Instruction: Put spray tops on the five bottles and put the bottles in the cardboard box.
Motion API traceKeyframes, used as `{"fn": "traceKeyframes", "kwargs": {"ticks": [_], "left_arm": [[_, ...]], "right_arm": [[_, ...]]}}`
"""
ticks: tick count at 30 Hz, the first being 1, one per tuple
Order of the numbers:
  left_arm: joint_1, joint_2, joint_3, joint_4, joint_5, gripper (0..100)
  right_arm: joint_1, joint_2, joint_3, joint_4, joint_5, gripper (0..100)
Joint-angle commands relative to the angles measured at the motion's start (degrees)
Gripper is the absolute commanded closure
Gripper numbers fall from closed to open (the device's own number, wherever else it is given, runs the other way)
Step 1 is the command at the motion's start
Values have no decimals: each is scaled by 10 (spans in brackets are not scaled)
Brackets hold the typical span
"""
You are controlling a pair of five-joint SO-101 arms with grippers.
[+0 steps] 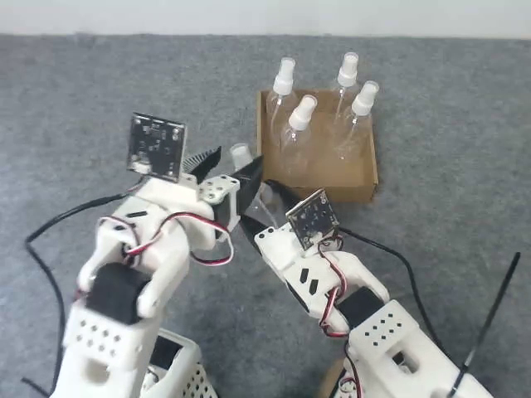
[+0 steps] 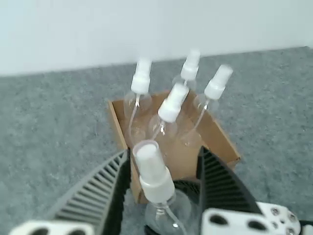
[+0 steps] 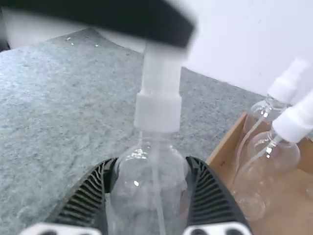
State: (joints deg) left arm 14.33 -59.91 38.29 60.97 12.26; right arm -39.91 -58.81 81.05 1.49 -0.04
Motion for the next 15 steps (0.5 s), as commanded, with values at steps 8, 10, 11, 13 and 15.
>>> {"fn": "traceKeyframes", "kwargs": {"ticks": [8,10,11,13,15], "left_arm": [[-91,97,-93,-38,-26,797],[-91,131,-91,-47,-33,797],[-91,145,-90,-47,-34,797],[-91,163,-87,-45,-34,797],[-91,166,-77,-44,-34,797]], "right_arm": [[6,-15,-12,-19,-4,992],[6,-15,-11,-19,-4,992],[6,-15,-11,-19,-4,992],[6,-15,-11,-19,-4,992],[6,-15,-11,-19,-4,992]]}}
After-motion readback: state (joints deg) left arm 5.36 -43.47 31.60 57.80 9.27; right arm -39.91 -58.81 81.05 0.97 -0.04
